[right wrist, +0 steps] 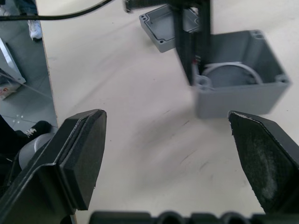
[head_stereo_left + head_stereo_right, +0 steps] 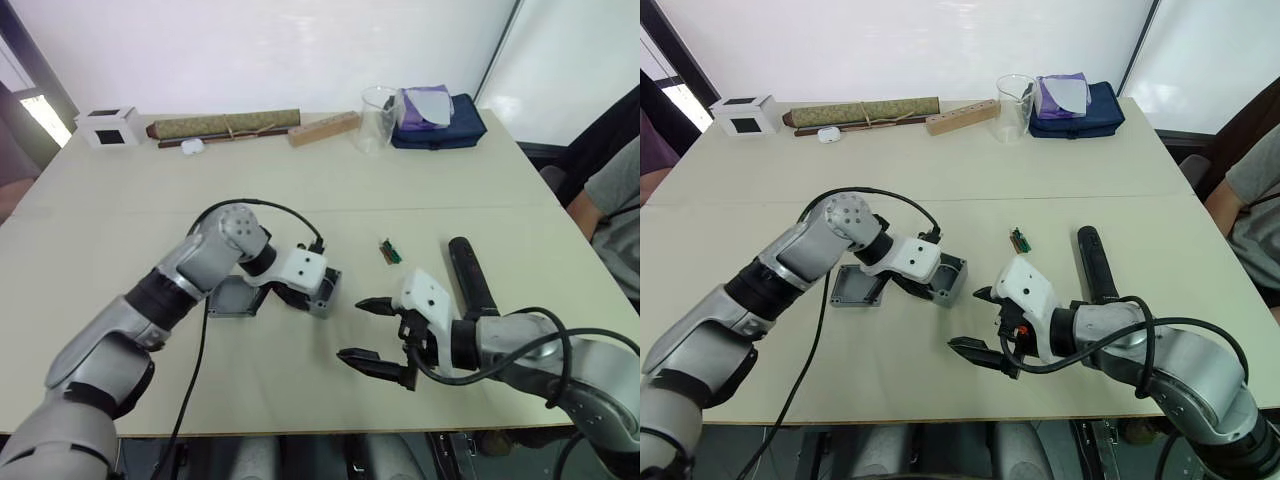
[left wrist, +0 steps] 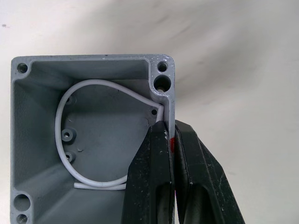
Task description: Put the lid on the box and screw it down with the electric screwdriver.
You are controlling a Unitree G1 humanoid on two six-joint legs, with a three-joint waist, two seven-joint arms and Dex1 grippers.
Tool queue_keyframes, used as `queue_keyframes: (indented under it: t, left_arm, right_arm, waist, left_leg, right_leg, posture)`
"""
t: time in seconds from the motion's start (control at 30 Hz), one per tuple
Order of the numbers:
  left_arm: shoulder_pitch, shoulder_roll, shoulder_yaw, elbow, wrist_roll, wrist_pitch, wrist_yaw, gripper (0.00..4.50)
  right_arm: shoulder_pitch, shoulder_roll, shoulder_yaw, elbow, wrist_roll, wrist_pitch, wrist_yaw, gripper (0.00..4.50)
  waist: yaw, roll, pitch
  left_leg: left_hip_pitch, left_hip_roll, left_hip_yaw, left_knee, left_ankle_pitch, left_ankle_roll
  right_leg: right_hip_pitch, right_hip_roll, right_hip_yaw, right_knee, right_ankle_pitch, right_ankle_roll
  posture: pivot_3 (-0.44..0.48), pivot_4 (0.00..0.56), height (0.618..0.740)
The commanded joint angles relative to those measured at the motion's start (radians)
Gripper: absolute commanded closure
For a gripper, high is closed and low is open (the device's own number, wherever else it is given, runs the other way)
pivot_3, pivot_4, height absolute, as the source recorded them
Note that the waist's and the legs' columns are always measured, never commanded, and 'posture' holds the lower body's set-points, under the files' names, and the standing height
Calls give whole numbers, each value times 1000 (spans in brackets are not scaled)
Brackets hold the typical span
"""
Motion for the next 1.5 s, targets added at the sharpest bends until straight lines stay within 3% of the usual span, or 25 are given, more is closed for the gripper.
queue_keyframes:
  t: [0.03,0.07,0.17,0.23,0.37,0.47,0.57,0.63,0.73,1.0,1.13,1.5]
  left_arm:
    - [-23,-10,8,9,28,-28,-3,3880]
    - [-22,-8,14,-1,24,-19,-14,3716]
    - [-23,-10,29,-22,14,17,-31,2354]
    - [-48,-8,73,-45,-16,145,-30,1724]
    - [-99,108,238,-115,-112,459,-41,1724]
    - [-97,196,322,-135,-120,673,44,1724]
    - [-96,272,312,-153,-95,953,146,1724]
    - [-28,358,329,-204,-100,1158,215,1724]
    - [59,389,407,-296,-155,1358,304,1724]
    - [236,370,549,-327,-358,1409,540,1724]
    - [248,343,585,-270,-470,1409,680,1724]
    - [199,246,502,-123,-654,1409,1020,1724]
  right_arm:
    - [8,3,-23,-48,6,-13,-10,0]
    - [10,3,-24,-50,7,-13,-11,0]
    - [12,-3,-29,-50,10,-14,-9,0]
    - [0,-5,-28,-44,11,-13,-3,0]
    - [-73,-3,-60,-9,51,-18,31,0]
    - [-184,19,-51,33,69,-32,65,0]
    - [-276,30,14,57,16,-48,94,0]
    - [-389,39,134,81,-97,-78,124,0]
    - [-490,50,265,119,-233,-123,161,0]
    - [-504,89,377,159,-383,-204,232,0]
    - [-478,122,390,147,-404,-203,232,0]
    - [-402,128,361,92,-452,-161,212,0]
  waist:
    - [-2,0,0]
    - [-3,0,0]
    - [-3,0,0]
    - [-2,0,0]
    - [-11,0,0]
    - [-27,0,0]
    - [-31,0,0]
    - [-38,0,1]
    - [-51,1,1]
    - [-25,-1,1]
    - [-22,-1,0]
    - [-16,-1,0]
  left_leg:
    - [0,0,0,0,0,0]
    - [0,0,0,0,0,0]
    - [1,0,0,0,0,0]
    - [1,0,0,0,0,0]
    - [1,0,-1,1,0,0]
    - [2,1,-1,0,0,0]
    - [4,1,-1,-1,0,0]
    - [4,1,-2,-1,0,0]
    - [5,1,-2,-2,0,0]
    - [2,0,-2,0,0,0]
    - [2,0,-3,0,0,0]
    - [3,-2,-3,0,0,0]
  right_leg:
    - [0,0,0,0,0,0]
    - [0,0,0,1,0,0]
    - [0,0,0,1,0,0]
    - [0,0,0,1,0,0]
    - [0,1,0,2,0,0]
    - [0,1,1,5,-1,-1]
    - [0,1,1,7,-2,-1]
    - [0,2,0,8,-2,-1]
    - [-1,2,1,9,-3,-2]
    - [-2,-1,-1,9,-3,-3]
    - [-2,-1,-2,10,-3,-3]
    - [-1,-4,-2,10,-3,-3]
  posture:
    - [0,150,740]
    - [0,150,740]
    - [0,150,740]
    - [0,150,740]
    - [0,150,740]
    - [0,150,740]
    - [0,150,740]
    - [0,150,740]
    - [0,150,740]
    - [0,150,740]
    - [0,150,740]
    - [0,150,740]
